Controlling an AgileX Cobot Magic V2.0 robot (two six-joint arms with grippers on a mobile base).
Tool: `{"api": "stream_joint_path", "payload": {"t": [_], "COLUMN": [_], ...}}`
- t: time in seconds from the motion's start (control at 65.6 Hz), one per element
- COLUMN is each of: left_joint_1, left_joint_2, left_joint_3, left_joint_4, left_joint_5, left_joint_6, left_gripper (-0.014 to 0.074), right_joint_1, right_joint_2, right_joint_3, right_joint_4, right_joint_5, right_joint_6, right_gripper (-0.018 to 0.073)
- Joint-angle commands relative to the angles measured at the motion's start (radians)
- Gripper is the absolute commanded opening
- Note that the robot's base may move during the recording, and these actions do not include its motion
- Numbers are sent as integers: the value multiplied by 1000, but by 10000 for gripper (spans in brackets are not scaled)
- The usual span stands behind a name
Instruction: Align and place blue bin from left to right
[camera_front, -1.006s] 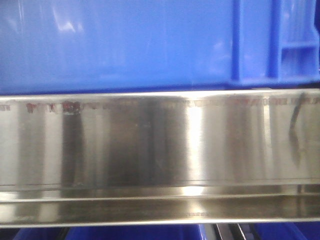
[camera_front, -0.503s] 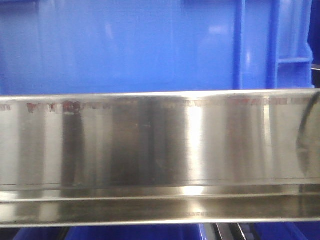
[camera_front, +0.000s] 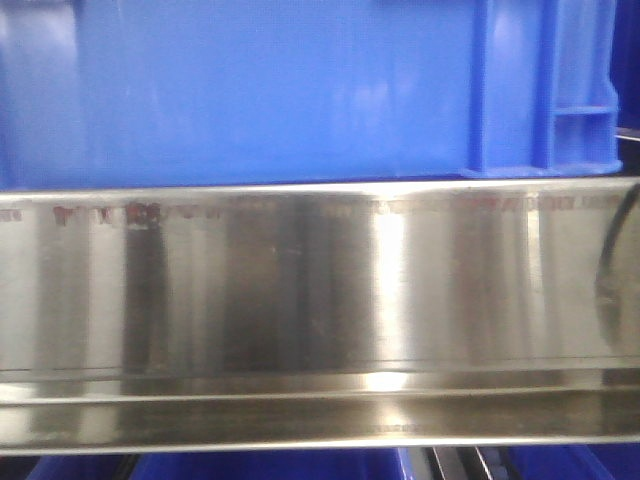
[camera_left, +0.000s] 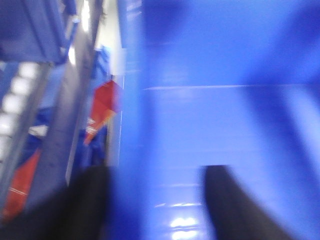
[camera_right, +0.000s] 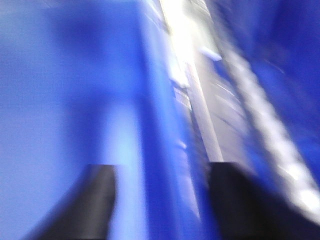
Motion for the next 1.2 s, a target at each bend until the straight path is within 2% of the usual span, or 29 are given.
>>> {"api": "stream_joint_path", "payload": {"t": [0.0,0.351,0.427,0.457,0.564,0.701,0.823,0.991,1.067,1.189], "left_joint_1": [-18,-18,-18,-18,-18,-18,-18,-18,-18,-18], "left_joint_2": [-25,-34,-45,-48,-66,-95,-134,-189,-214,-279], "left_joint_3": [-16,-73,-98,-107,-132,-155,-170,-170,-146,-35], "left_joint_4": [-12,6,4,2,0,-8,-37,-64,-64,-63], "left_joint_5": [-79,-41,-22,-9,37,41,47,77,79,0], "left_joint_6": [7,7,7,7,7,7,7,7,7,7], "left_gripper": [399,400,369,337,134,-114,-111,-111,-111,-111], "right_joint_1": [11,11,11,11,11,11,14,14,14,14], "right_joint_2": [-14,-54,-79,-88,-126,-175,-228,-299,-338,-385], "right_joint_3": [-11,-11,-11,-11,-11,-11,-11,-11,-9,-7], "right_joint_4": [-13,-17,-17,-17,-17,-17,-17,-17,-17,-17], "right_joint_5": [-54,-61,-72,-74,-76,-107,-150,-205,-165,-64], "right_joint_6": [4,2,-17,-27,-62,-87,-121,-162,-162,-181], "right_gripper": [317,317,293,263,121,-69,-168,-166,-166,-166]}}
